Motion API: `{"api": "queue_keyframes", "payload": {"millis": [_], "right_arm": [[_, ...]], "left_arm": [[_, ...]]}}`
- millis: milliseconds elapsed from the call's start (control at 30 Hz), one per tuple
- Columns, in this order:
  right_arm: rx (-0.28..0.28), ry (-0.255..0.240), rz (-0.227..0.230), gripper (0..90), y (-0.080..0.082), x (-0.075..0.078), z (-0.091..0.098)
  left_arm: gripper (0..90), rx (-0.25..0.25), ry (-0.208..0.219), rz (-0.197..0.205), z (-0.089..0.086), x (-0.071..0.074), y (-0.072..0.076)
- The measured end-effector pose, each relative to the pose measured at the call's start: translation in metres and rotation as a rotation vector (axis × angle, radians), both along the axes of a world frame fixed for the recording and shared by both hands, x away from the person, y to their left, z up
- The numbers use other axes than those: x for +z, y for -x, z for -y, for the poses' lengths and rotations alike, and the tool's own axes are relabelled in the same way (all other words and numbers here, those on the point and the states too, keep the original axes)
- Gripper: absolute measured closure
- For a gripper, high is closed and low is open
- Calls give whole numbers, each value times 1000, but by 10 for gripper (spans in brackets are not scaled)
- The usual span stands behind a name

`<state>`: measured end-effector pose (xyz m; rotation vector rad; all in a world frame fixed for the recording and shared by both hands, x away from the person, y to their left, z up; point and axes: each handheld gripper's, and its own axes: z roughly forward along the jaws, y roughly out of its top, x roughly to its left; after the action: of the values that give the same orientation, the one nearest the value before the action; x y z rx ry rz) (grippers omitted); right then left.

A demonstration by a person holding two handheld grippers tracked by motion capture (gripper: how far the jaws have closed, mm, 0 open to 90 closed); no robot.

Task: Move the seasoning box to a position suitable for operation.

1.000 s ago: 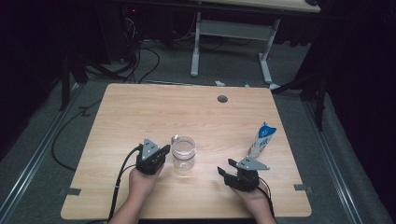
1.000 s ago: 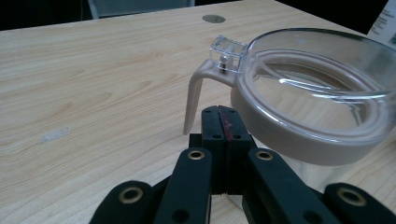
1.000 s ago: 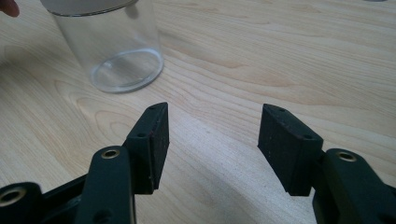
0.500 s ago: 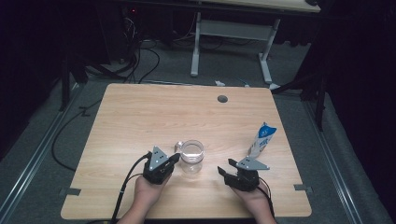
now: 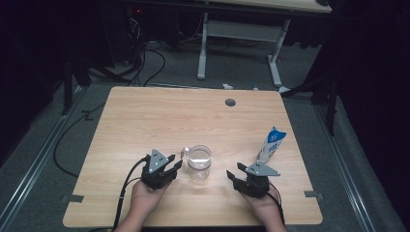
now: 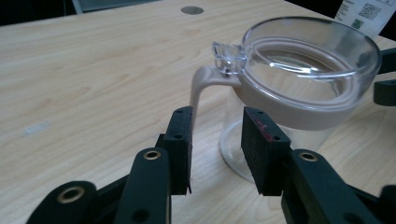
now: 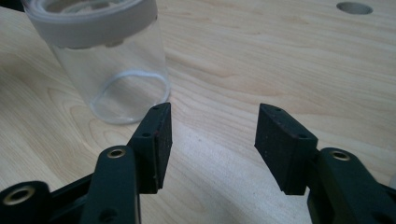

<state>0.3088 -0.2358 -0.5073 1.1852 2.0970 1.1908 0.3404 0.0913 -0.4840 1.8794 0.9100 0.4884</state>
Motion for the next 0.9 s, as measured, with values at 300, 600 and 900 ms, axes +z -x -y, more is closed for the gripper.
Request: {"api": "queue_keyframes", "payload": {"millis": [300,600,900], "right_arm": [[4,19,26,467,-11,13,-17],[-12,-10,44,476,-33,18,-26],[36,-22,3,558,-29,11,-28]], "left_arm": [[612,28,37,14,-4,15,-16],[652,21,34,21,3,23,-26],[806,5,60,33,16,30,-29]]}}
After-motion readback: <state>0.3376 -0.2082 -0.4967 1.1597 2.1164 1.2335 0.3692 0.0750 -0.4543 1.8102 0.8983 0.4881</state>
